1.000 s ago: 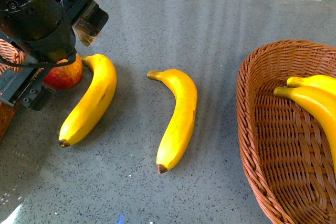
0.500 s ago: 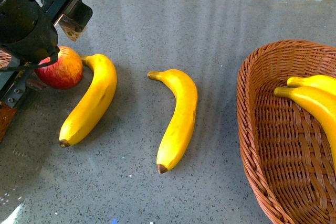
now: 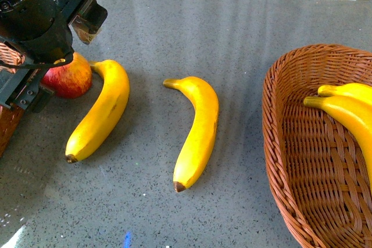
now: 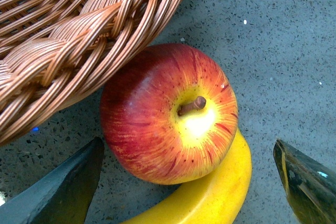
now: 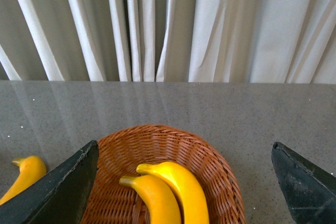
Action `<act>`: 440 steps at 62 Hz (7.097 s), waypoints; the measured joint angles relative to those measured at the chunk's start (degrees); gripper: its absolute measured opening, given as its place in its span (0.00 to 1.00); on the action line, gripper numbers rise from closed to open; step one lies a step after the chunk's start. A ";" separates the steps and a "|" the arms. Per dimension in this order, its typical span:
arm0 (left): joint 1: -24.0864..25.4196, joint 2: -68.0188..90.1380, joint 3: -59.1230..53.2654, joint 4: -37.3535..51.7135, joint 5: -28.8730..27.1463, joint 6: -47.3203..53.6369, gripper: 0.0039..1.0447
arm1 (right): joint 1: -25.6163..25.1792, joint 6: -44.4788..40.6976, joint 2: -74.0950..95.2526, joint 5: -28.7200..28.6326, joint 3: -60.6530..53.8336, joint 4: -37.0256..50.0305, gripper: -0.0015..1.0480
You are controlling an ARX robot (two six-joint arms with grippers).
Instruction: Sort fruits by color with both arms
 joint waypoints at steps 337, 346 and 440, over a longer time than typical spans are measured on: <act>18.10 -78.49 -64.39 46.07 19.43 77.61 0.01 | 0.00 0.00 -0.02 0.02 0.00 0.00 0.91; 18.10 -84.08 -64.41 40.98 19.43 77.61 0.01 | 0.00 0.00 -0.02 0.00 0.00 0.00 0.91; 18.16 -113.46 -64.41 11.13 19.43 77.64 0.45 | 0.00 0.00 -0.02 0.00 0.00 0.00 0.91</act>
